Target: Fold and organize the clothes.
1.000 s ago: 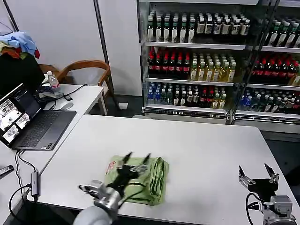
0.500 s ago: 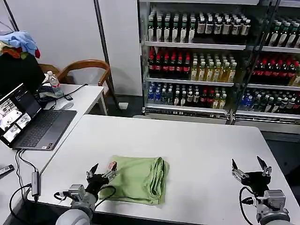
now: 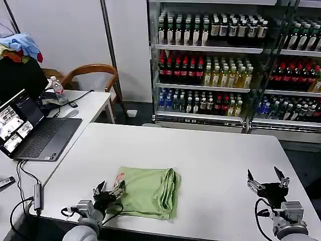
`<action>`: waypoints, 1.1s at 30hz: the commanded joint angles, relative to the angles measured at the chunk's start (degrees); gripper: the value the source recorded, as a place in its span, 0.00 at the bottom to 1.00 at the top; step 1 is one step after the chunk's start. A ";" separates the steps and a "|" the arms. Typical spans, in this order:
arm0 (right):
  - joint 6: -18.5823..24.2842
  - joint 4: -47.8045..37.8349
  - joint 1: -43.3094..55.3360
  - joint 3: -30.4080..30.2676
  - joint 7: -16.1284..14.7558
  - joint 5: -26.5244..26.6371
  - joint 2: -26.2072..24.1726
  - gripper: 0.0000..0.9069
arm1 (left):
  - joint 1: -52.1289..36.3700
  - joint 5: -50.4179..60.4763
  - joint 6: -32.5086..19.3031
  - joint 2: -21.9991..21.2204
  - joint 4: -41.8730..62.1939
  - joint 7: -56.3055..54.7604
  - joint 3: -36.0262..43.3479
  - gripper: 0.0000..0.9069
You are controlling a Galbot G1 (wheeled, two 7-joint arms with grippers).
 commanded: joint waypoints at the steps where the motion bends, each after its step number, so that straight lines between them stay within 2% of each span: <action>1: -0.05 -0.36 0.65 -0.04 0.02 -0.03 0.18 1.00 | -0.31 2.50 0.84 -0.40 1.79 0.00 2.50 1.00; 4: -0.11 -0.30 0.95 0.29 0.00 0.06 -0.01 1.00 | -0.03 3.91 0.71 -0.17 1.61 -0.14 3.66 1.00; 5: -0.12 -0.28 0.94 0.42 -0.01 0.08 -0.08 1.00 | -0.02 5.26 0.35 -0.16 1.78 -0.21 4.18 0.89; 6: -0.13 -0.23 0.90 0.59 -0.01 0.12 -0.11 1.00 | -0.03 5.60 0.12 -0.17 1.89 -0.26 4.49 0.44; 8: -0.14 -0.04 0.80 0.74 0.00 0.12 -0.15 1.00 | -0.05 5.83 -0.34 -0.32 2.09 -0.32 5.02 0.04; 23: -0.11 1.04 -0.85 1.36 0.00 0.12 0.00 1.00 | 0.88 6.06 -2.22 -1.18 1.70 0.35 5.83 0.04; 26: -0.06 1.17 -1.24 0.99 0.03 -0.05 0.35 1.00 | 1.33 10.76 -2.33 -0.68 0.67 1.52 4.82 0.04; 28: -0.06 1.52 -1.43 0.38 0.00 -0.30 0.58 1.00 | 2.30 13.47 -2.72 1.73 -2.05 3.35 3.58 0.04; 33: -0.01 2.14 -1.38 -0.84 -0.07 -0.81 1.06 1.00 | 2.58 11.99 -1.31 6.77 -6.15 3.72 -1.45 0.04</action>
